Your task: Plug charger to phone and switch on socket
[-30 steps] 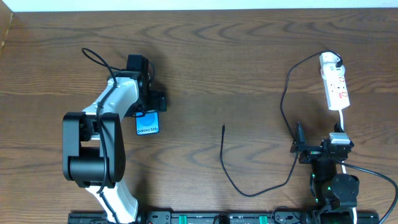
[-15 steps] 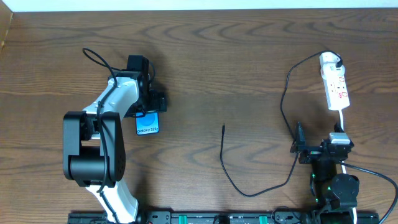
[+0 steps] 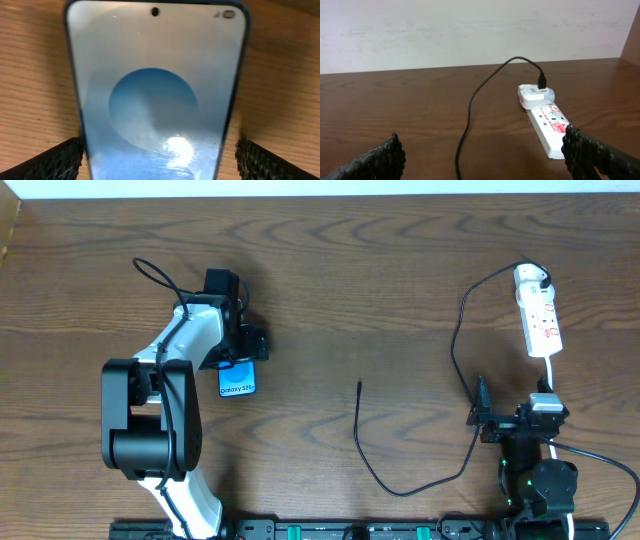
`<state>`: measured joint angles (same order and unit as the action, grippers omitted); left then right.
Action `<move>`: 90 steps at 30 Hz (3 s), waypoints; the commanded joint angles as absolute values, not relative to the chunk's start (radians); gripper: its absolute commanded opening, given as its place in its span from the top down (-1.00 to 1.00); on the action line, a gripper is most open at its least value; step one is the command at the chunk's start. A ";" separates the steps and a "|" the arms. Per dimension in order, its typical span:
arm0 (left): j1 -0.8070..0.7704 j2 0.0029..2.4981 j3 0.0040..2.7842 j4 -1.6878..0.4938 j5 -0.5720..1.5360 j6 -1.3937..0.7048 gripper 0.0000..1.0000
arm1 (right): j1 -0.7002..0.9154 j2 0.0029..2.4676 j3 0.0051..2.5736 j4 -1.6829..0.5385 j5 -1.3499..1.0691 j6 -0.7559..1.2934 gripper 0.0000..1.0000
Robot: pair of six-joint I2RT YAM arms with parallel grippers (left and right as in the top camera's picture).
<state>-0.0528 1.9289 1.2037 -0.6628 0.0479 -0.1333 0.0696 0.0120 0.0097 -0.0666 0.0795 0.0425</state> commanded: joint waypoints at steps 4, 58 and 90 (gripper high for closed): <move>-0.049 1.947 1.195 -0.656 0.075 -0.131 -0.96 | 0.075 0.006 0.006 -0.067 0.084 0.055 -0.98; -0.049 1.947 1.134 -0.652 0.060 -0.131 -0.96 | 0.075 0.006 0.006 -0.067 0.084 0.055 -0.98; -0.049 1.947 1.134 -0.649 0.060 -0.130 -0.83 | 0.075 0.006 0.006 -0.067 0.084 0.055 -0.99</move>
<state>-0.0532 1.9160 1.1728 -0.6357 0.0540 -0.1329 0.0696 0.0120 0.0097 -0.0666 0.0795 0.0425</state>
